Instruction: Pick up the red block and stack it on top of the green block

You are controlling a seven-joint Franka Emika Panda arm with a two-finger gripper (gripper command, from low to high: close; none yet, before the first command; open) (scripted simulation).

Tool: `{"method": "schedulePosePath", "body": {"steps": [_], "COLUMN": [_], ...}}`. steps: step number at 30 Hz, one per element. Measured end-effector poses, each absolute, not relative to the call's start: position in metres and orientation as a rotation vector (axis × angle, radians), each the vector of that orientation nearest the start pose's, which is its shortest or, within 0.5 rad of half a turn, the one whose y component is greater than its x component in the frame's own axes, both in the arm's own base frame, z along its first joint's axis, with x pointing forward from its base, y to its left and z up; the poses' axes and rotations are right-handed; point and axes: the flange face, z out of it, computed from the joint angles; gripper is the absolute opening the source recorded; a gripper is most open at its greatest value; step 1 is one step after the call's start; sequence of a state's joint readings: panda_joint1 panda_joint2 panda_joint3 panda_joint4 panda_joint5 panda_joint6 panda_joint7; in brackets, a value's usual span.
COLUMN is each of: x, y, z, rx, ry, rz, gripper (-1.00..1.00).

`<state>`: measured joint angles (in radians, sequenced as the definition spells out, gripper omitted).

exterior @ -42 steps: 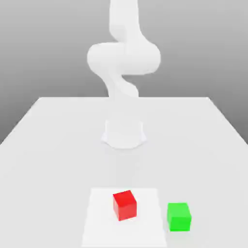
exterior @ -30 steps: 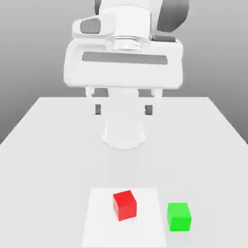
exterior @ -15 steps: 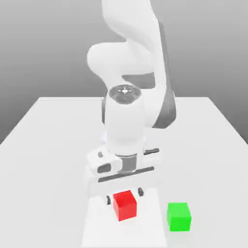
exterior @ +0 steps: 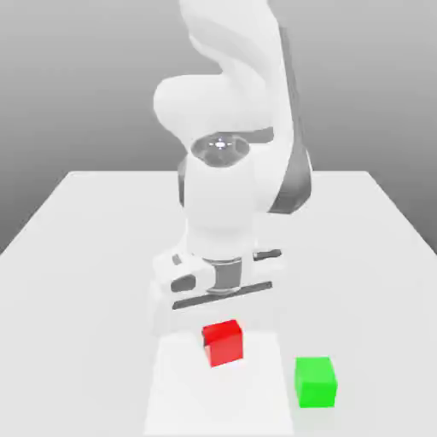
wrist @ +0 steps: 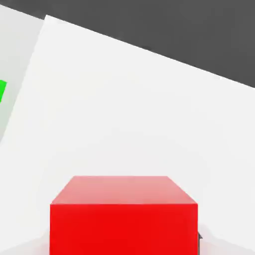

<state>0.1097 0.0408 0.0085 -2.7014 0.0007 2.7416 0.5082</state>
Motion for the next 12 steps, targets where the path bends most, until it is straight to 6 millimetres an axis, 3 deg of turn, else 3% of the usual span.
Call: {"method": "schedulePosePath", "body": {"steps": [3, 4, 8, 9, 12], "x": [0.415, 0.416, 0.421, 0.421, 0.421], "y": [0.129, 0.142, 0.143, 0.143, 0.143], "z": [0.239, 0.237, 0.198, 0.187, 0.187], "rx": [-3.100, -3.101, -3.095, -3.095, -3.095], "ry": [0.509, 0.503, 0.538, 0.539, 0.539], "rz": [0.001, 0.001, 0.000, 0.000, 0.000], "gripper": [-1.00, -1.00, -1.00, 1.00, 1.00]}}
